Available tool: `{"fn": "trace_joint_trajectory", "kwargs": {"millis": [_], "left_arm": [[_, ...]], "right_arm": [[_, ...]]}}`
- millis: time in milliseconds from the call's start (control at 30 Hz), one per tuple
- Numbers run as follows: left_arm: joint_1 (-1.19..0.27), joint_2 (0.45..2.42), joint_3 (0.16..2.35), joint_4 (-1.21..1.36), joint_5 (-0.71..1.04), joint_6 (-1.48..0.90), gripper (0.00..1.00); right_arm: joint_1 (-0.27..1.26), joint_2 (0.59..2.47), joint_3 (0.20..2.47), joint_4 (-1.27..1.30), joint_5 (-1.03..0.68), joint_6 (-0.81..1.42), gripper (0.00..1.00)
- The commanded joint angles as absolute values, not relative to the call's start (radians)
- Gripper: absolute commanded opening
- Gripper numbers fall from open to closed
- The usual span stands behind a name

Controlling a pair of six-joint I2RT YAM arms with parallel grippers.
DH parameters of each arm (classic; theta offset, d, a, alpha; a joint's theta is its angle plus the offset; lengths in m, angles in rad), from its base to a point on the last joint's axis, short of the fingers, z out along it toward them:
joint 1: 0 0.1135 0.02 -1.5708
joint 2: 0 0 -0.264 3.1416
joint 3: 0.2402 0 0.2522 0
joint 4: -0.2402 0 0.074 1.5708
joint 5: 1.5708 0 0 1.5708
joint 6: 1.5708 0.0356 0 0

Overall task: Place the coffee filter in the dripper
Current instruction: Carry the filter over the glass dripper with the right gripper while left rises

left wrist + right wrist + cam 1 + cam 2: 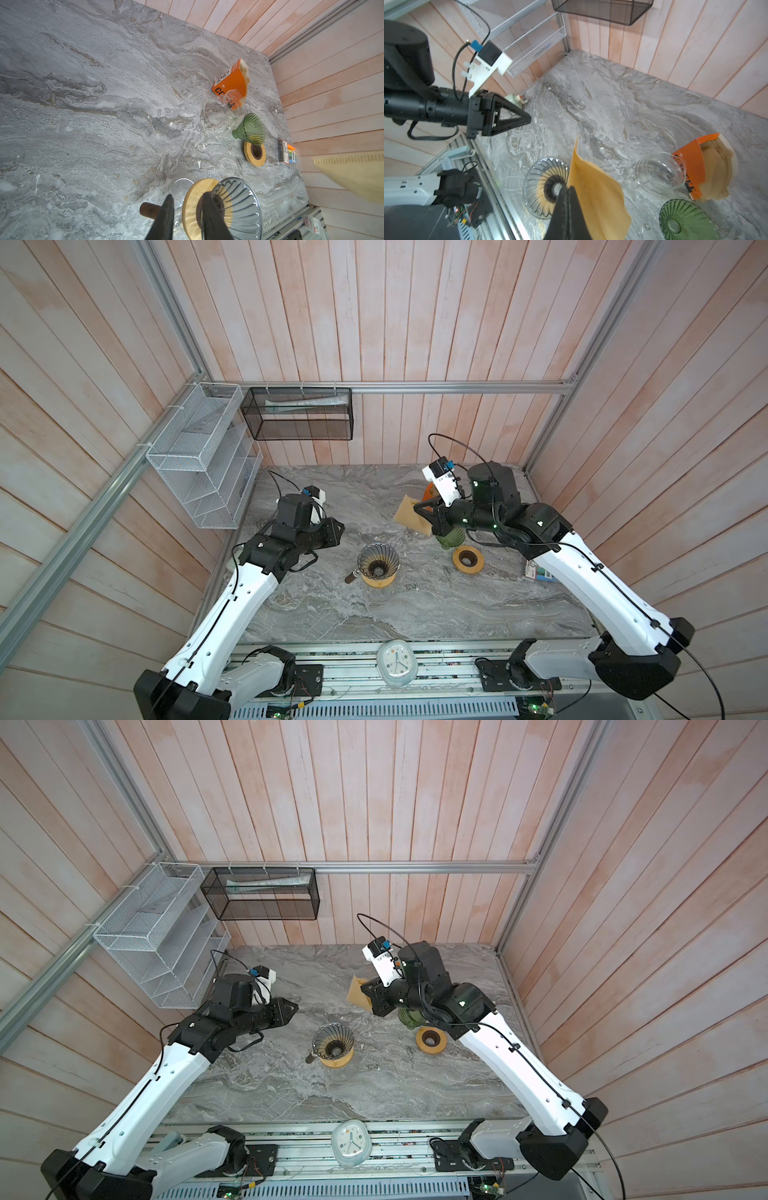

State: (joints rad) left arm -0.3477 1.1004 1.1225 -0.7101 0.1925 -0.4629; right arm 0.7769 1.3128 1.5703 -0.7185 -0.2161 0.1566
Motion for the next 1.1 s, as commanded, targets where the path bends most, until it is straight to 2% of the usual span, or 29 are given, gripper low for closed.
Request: {"fn": "trace_joint_trajectory", "kwargs": {"millis": [0,333,1067], "left_arm": [[-0.343,1.056,1.130,-0.738,0.124,-0.456,0.27],[-0.344,1.008,1.131,-0.746,0.129,-0.464,0.27],[-0.344,1.005,1.087,-0.685,0.159,-0.432,0.27]], "right_arm": [[0.828,1.312,1.570,-0.816,-0.190,0.166,0.00],[0.933,1.388,1.510,-0.805,-0.160,0.160,0.00],[0.975,1.590,1.549,-0.729,-0.154,0.139,0.00]]}}
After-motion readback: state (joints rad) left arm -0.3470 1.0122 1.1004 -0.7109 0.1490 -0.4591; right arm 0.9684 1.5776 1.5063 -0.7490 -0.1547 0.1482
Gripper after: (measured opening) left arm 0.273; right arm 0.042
